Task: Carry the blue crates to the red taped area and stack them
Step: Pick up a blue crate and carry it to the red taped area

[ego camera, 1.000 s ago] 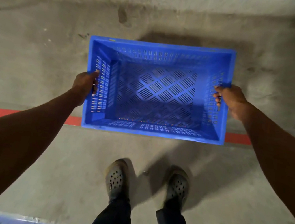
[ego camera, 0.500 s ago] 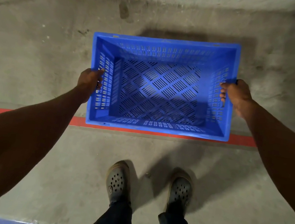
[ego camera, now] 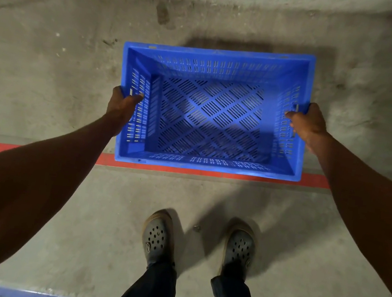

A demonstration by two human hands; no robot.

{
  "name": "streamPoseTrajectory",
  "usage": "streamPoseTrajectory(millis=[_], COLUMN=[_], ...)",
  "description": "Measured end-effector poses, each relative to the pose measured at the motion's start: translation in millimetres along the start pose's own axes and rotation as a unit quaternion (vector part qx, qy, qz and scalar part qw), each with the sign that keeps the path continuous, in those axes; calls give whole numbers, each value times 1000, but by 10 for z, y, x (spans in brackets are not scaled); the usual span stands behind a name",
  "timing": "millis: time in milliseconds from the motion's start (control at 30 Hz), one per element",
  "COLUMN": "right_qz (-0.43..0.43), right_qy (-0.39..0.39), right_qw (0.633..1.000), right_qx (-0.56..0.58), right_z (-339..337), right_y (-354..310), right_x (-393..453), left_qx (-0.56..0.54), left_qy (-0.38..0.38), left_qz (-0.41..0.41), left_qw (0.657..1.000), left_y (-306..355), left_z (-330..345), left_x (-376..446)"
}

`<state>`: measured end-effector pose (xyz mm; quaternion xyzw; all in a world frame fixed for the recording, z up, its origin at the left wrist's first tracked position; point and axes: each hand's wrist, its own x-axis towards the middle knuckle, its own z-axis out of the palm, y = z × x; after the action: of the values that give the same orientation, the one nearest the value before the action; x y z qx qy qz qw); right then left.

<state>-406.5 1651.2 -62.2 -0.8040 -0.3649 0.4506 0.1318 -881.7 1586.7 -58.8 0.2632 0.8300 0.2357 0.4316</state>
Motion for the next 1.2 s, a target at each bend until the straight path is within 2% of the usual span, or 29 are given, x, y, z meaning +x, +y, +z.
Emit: streamPoseTrajectory(millis=[133, 300, 367, 467, 533, 700, 867, 1033, 1200], right_qz=[-4, -21, -18, 11, 20, 14, -6, -55, -59], right_qy=[-17, -30, -60, -116, -128, -84, -73, -2, 40], right_qw=[999, 995, 996, 993, 990, 992, 990, 991, 984], right_qx=[-49, -91, -69, 20, 52, 94, 117, 126, 161], right_z=[-114, -435, -612, -964, -1253, -2101, -2919, -3567, -3938], right_y=[-163, -425, -571, -865, -1082, -1494, -1961, -2214, -2267], right_x=[-248, -686, -965, -1503, -1947, -3180, -4308, -5186, -6017], left_qx=[52, 71, 22, -123, -154, -154, -153, -194, -152], left_qy=[-2, -10, -29, -81, -101, -118, -160, -186, -234], left_qz=[-22, 26, 19, -19, -6, 8, 16, 11, 44], left_qw=[998, 997, 999, 989, 983, 981, 975, 963, 959], left_y=[100, 518, 791, 1280, 1599, 2430, 3107, 3585, 3923], left_z=[-130, -330, -430, -607, -734, -1043, -1484, -1841, -2137], left_x=[-123, -771, -1116, -1757, -2224, -3374, -4377, -5289, -5997])
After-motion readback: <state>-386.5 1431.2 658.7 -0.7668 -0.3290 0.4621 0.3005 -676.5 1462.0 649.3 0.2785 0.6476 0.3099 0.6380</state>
